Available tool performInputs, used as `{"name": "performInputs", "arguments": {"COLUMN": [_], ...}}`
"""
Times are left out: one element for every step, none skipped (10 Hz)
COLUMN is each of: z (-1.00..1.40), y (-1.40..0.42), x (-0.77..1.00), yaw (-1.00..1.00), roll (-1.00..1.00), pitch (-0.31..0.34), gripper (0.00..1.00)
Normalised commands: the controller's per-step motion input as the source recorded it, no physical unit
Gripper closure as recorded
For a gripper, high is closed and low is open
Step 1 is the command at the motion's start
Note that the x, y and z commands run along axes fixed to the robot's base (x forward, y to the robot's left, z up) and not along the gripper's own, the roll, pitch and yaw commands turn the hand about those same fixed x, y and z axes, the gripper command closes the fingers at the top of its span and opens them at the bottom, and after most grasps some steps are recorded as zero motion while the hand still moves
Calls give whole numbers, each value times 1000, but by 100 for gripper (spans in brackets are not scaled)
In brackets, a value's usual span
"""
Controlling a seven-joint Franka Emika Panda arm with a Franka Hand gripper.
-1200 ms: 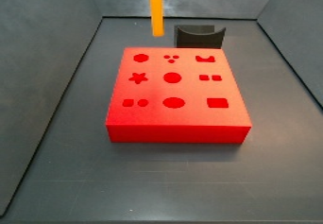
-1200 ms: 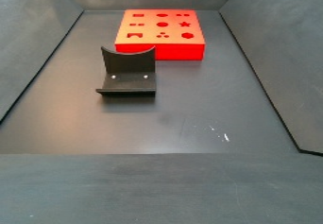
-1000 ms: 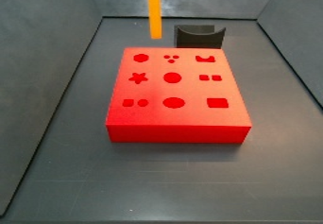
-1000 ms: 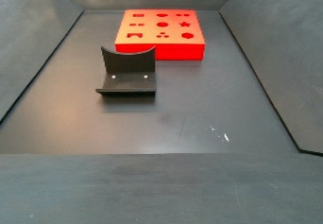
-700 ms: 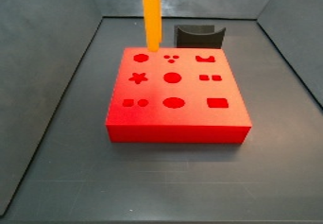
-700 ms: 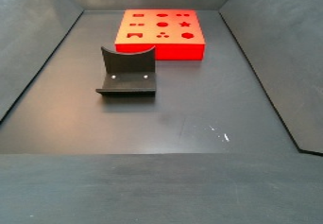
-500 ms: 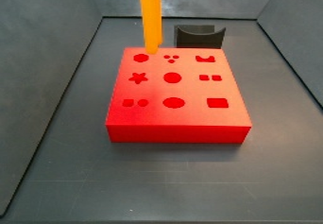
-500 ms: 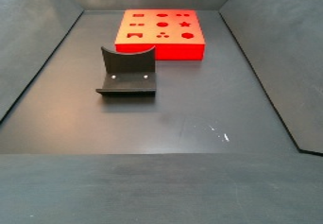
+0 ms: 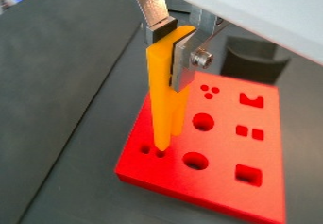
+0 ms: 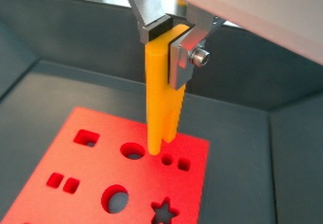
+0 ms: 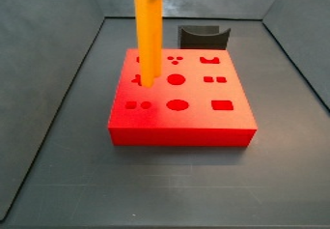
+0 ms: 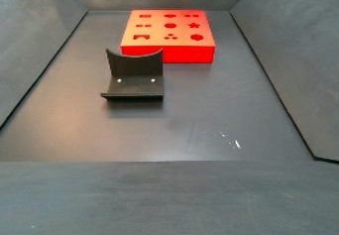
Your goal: Insert the square-circle object.
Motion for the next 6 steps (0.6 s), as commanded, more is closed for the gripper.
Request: {"name": "performInputs", "arguments": {"z": [-189, -60, -20, -9, 0, 0], "y": [0, 0, 0, 0, 0, 0], "x": [0, 0, 0, 0, 0, 0], "yaw": [-966, -1000, -1000, -1000, -1000, -1000], "roll": [-10, 0, -14, -27, -41, -30], "pitch": [177, 104, 80, 70, 64, 40], "gripper": [100, 100, 100, 100, 100, 100]}}
